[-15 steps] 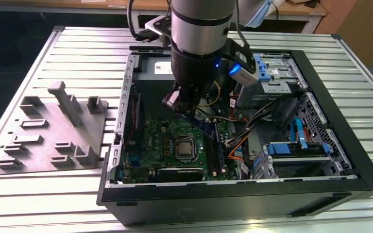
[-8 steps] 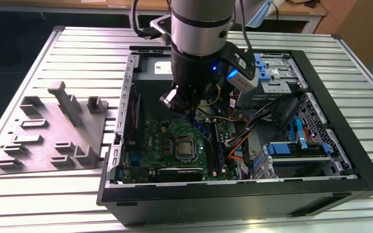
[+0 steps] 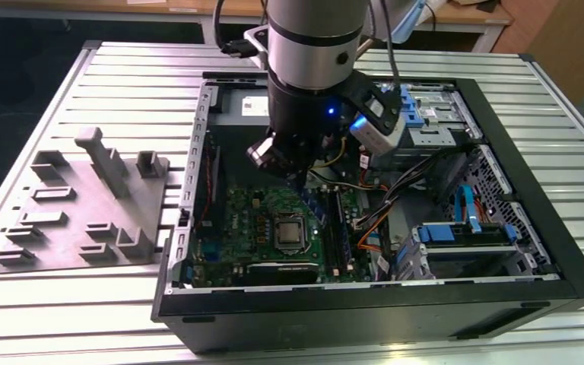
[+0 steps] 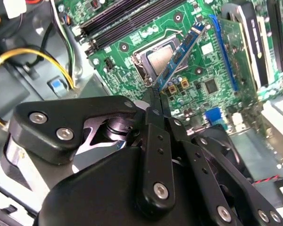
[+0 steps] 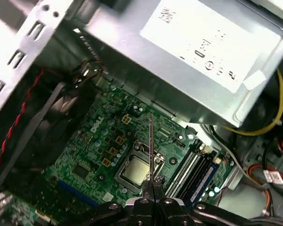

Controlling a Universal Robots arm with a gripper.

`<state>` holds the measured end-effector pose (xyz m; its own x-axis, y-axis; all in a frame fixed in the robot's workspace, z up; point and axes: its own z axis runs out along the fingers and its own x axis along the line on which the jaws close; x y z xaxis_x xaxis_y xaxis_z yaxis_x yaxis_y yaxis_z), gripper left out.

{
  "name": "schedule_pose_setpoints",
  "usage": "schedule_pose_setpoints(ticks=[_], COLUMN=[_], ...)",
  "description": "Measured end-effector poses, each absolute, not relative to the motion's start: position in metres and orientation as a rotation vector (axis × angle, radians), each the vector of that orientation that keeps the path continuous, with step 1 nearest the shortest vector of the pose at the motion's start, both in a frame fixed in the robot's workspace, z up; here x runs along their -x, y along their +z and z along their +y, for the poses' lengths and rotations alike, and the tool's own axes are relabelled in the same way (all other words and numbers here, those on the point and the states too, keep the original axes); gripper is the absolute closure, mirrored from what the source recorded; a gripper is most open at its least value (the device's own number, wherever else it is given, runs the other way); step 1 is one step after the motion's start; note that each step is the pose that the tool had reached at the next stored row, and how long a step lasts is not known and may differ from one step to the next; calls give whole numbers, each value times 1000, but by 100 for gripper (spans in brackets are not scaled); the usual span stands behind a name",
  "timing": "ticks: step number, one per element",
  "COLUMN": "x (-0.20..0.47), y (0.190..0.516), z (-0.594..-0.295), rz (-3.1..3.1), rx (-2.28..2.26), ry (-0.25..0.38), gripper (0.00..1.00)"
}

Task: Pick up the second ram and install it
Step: 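Insert the second ram into the second slot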

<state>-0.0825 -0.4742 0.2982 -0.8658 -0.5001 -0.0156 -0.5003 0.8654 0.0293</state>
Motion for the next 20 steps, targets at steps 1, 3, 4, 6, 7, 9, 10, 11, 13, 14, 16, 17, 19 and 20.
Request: schedule_pose_setpoints(ticks=[1, 3, 4, 6, 7, 9, 10, 11, 13, 14, 16, 17, 19, 20], x=[83, 83, 83, 83, 83, 83, 83, 83, 83, 83, 83, 83, 83, 83], y=[298, 297, 297, 296, 296, 296, 295, 295, 294, 294, 293, 293, 292, 292], z=[-474, -474, -474, -474, -474, -474, -474, -474, -474, -474, -474, -474, -474, -474], rz=[3034, 3047, 3053, 3065, 3070, 3080, 3085, 3090, 3098, 3101, 3108, 3111, 3116, 3118], rx=[784, 729, 702, 644, 617, 562, 532, 504, 448, 420, 364, 335, 279, 251], ry=[50, 50, 50, 50, 50, 49, 49, 49, 49, 49, 48, 48, 48, 48], gripper=[88, 88, 88, 88, 88, 88, 88, 88, 88, 88, 88, 88, 88, 88])
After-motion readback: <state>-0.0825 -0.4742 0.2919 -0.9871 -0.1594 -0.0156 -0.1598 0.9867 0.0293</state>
